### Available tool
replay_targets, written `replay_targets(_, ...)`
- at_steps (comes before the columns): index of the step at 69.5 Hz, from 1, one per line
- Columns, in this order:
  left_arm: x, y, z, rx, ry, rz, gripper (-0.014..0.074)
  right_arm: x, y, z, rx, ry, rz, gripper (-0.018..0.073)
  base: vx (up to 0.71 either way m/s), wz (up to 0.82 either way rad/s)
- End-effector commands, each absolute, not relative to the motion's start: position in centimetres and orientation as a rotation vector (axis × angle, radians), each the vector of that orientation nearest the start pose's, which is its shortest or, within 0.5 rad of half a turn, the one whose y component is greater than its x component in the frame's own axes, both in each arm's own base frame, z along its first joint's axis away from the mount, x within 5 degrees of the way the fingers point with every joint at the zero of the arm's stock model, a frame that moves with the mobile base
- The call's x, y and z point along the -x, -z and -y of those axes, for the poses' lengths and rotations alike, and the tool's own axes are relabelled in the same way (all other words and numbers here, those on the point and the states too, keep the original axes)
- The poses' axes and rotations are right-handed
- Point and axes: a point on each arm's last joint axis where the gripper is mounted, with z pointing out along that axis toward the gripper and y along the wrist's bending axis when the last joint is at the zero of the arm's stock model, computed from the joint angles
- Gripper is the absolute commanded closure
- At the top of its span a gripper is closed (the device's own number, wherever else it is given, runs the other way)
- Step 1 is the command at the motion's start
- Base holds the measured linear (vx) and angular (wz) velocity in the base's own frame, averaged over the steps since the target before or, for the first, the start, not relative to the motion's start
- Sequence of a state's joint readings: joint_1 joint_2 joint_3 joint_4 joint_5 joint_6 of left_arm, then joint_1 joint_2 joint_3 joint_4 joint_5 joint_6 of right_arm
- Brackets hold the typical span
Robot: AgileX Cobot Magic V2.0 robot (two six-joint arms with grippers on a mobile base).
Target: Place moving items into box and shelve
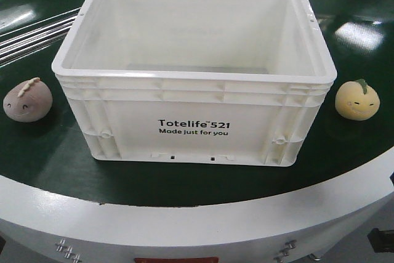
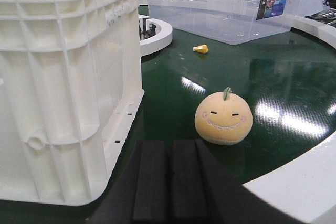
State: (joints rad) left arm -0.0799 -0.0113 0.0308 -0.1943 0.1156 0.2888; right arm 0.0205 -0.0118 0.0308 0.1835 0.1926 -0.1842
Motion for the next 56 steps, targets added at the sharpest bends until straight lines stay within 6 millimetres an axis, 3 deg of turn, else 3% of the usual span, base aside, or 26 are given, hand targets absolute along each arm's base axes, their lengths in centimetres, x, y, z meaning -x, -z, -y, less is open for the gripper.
replay_targets(1, -5.5, -20.07, 0.5, -0.126, 0.005, -1.506, 0.0603, -5.66, -19.18, -0.29, 0.032, -0.028, -1.613, 0.0566, 0.0, 0.0)
replay_targets(56, -5.5, -20.07, 0.5, -0.126, 0.005, -1.506, 0.0603, -5.66, -19.18, -0.29, 0.032, -0.028, -1.613, 0.0566, 0.0, 0.0)
